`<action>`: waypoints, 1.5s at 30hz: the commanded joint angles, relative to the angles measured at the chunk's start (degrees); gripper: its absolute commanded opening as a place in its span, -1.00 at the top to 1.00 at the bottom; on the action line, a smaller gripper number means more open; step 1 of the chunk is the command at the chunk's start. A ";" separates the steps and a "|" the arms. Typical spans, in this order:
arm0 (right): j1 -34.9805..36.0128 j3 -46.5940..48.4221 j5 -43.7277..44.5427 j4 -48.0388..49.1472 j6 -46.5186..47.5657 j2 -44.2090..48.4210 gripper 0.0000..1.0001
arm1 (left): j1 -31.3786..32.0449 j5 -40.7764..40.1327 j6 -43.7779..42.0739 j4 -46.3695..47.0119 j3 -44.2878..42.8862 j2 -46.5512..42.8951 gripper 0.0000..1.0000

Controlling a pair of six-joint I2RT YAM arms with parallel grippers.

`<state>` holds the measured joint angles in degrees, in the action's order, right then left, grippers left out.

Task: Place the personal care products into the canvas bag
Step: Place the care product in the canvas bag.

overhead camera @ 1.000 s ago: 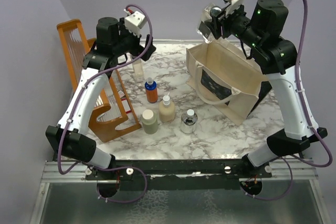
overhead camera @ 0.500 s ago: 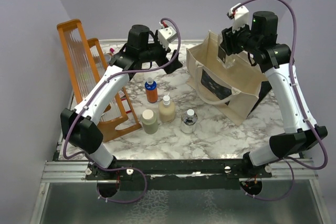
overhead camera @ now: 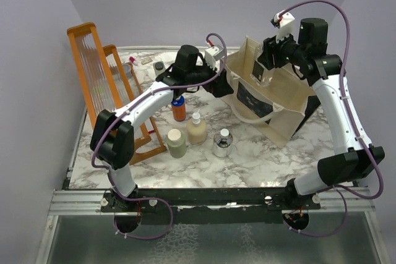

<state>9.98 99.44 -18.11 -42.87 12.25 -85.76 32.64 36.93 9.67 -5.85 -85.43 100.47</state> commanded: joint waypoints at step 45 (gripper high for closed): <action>-0.53 -8.50 -6.85 19.46 11.67 3.13 0.98 | 1.41 9.59 -5.86 -12.66 -9.52 0.52 1.00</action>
<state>9.74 90.50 -17.69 -32.84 24.25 -85.71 34.46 45.60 2.90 -17.93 -91.94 101.73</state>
